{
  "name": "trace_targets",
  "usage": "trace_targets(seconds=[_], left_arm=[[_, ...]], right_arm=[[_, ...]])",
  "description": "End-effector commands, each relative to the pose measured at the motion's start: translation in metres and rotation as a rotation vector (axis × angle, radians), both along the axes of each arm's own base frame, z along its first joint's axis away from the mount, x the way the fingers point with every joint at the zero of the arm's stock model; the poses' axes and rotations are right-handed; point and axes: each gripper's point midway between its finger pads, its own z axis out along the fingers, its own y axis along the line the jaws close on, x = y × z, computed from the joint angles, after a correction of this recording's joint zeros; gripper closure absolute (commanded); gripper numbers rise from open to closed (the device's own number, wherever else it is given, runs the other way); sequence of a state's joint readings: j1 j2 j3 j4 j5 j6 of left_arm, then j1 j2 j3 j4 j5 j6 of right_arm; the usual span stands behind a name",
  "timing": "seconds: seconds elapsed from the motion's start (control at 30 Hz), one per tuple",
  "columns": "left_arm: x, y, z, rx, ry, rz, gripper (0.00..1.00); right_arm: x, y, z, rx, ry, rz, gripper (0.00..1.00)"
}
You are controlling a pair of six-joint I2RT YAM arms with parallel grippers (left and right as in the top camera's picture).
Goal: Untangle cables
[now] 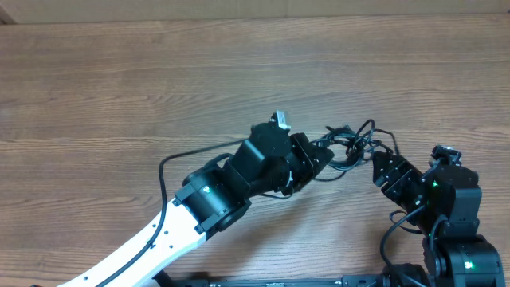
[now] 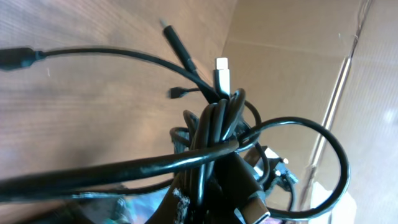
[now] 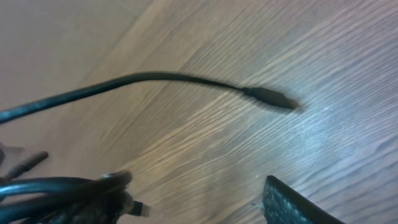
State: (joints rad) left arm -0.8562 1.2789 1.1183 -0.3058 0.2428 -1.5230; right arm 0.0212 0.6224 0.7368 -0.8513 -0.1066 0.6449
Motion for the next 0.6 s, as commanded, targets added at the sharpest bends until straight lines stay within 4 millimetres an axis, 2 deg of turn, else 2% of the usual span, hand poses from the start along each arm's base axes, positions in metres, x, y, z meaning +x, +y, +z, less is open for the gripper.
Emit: trace_targets(seconds=[0.0,0.07,0.17,0.2,0.23,0.37,0.57], left_arm=[[0.015,0.01,0.012,0.123,-0.303,-0.087,0.96],[0.024,0.017,0.012,0.223,-0.468,-0.139,0.96],[0.03,0.022,0.011,0.303,-0.591,-0.179,0.96],[0.031,0.023,0.012,0.379,-0.722,-0.249,0.96],[0.032,0.023,0.012,0.402,-0.76,-0.27,0.96],[0.031,0.023,0.011,0.525,-0.969,-0.395,0.96],[0.03,0.024,0.008,0.626,-1.125,-0.499,0.96]], right_arm=[[0.002,0.0,0.008,-0.037,-0.03,0.032,0.2],[0.002,0.004,0.009,-0.04,-0.038,0.067,0.09],[0.003,0.019,0.015,-0.056,-0.08,0.188,0.05],[0.002,0.03,0.02,-0.058,-0.113,0.272,0.02],[0.002,0.034,0.023,-0.059,-0.128,0.306,0.0],[0.0,0.05,0.03,-0.053,-0.179,0.417,0.0],[0.0,0.051,0.032,-0.053,-0.189,0.429,0.0]])
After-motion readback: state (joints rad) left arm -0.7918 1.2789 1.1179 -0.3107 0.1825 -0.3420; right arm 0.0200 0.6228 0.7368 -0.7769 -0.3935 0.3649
